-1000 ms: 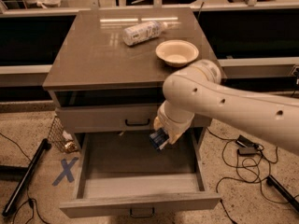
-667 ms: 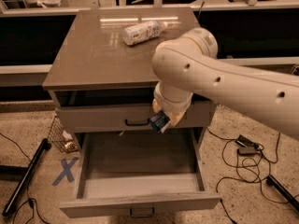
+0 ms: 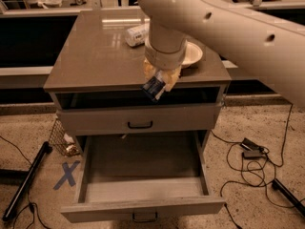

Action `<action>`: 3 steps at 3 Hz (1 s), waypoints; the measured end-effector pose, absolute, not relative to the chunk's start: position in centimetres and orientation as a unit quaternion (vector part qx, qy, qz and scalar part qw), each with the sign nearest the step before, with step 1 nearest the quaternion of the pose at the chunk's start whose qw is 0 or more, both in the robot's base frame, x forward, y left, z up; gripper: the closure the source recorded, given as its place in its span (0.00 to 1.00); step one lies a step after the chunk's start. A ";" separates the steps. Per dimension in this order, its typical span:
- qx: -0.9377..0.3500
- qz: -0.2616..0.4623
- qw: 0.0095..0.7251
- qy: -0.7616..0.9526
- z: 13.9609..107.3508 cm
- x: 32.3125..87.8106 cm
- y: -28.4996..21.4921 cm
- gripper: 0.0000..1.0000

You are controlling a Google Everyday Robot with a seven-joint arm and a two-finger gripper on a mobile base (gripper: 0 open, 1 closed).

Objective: Pick rxbar blueberry from middle drawer and place on counter

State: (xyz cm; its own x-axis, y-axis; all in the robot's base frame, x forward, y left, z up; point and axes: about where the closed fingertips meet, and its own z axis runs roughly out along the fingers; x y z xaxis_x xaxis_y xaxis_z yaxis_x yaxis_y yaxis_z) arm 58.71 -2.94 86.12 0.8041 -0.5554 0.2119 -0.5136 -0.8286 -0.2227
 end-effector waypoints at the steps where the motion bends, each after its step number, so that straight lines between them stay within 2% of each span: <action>1: -0.954 -0.104 0.110 0.260 88.2 61.1 -0.3 1.00; 3: -0.947 -0.053 0.160 0.274 88.9 65.3 7.3 1.00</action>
Offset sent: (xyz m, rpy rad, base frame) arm 0.0701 0.1089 0.0424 0.2735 0.1471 0.1068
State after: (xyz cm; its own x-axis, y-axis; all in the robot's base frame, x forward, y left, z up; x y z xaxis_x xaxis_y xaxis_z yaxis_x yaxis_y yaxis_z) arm 65.34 7.29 88.87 0.8441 -0.5360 0.0131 -0.5019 -0.7985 -0.3322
